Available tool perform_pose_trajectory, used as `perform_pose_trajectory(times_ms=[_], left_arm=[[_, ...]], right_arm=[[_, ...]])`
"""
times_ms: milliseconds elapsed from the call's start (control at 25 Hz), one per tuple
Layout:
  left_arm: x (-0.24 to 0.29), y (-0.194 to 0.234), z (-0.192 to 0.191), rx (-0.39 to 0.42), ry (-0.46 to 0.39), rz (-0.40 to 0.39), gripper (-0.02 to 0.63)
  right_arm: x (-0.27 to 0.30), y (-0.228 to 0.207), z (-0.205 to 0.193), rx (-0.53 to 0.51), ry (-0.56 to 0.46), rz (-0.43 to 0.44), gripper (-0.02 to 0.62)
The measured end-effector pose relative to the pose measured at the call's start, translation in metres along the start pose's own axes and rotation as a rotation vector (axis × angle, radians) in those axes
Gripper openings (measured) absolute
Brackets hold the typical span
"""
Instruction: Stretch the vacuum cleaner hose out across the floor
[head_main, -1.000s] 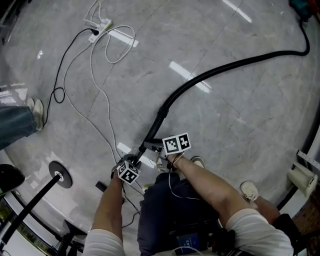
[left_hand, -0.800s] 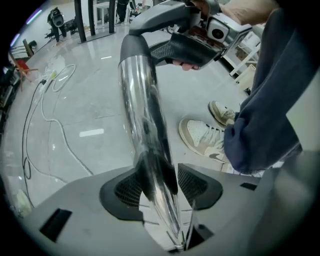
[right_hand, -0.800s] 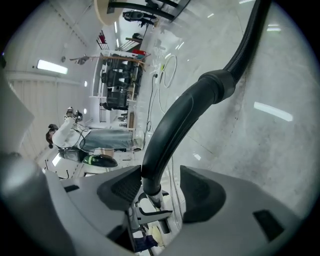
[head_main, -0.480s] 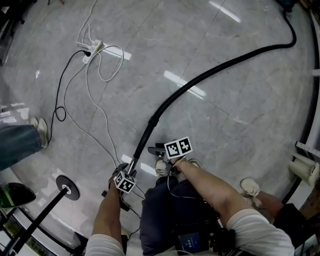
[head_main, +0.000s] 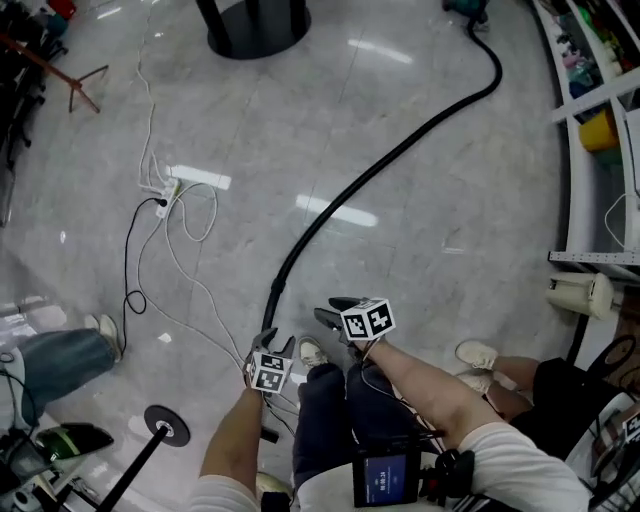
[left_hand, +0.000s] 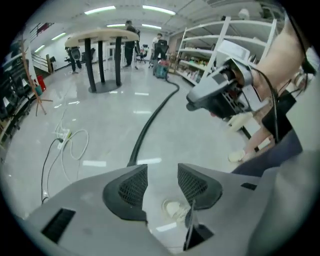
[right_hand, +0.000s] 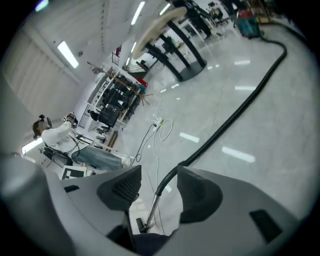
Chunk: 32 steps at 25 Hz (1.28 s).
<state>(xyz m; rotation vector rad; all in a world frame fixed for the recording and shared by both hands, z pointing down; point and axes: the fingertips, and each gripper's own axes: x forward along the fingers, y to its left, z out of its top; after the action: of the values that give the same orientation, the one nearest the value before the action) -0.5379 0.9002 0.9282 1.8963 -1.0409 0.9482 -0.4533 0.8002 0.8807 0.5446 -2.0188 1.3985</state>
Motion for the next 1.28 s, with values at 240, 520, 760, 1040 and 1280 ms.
perform_pose_trajectory(times_ms=[240,520,760,1040,1280], left_arm=[[-0.072,-0.075,0.187,0.029,-0.212,-0.081,0.152],[-0.177,-0.152,0.349,0.050,-0.458,-0.103,0.051],[-0.260,-0.206,0.439,0.105,-0.637,-0.124,0.012],[-0.333,-0.237,0.496,0.165,-0.804,-0.156,0.003],[-0.383,-0.248,0.515,0.177,-0.917,-0.174,0.002]], right_arm=[[-0.148,0.039,0.072,-0.099,-0.219,-0.141,0.212],[-0.317,0.099,0.144,-0.189,-0.504,-0.315,0.186],[-0.420,0.160,0.176,-0.237,-0.718,-0.391,0.175],[-0.497,0.211,0.206,-0.298,-0.923,-0.441,0.158],[-0.534,0.252,0.211,-0.362,-1.022,-0.474,0.129]])
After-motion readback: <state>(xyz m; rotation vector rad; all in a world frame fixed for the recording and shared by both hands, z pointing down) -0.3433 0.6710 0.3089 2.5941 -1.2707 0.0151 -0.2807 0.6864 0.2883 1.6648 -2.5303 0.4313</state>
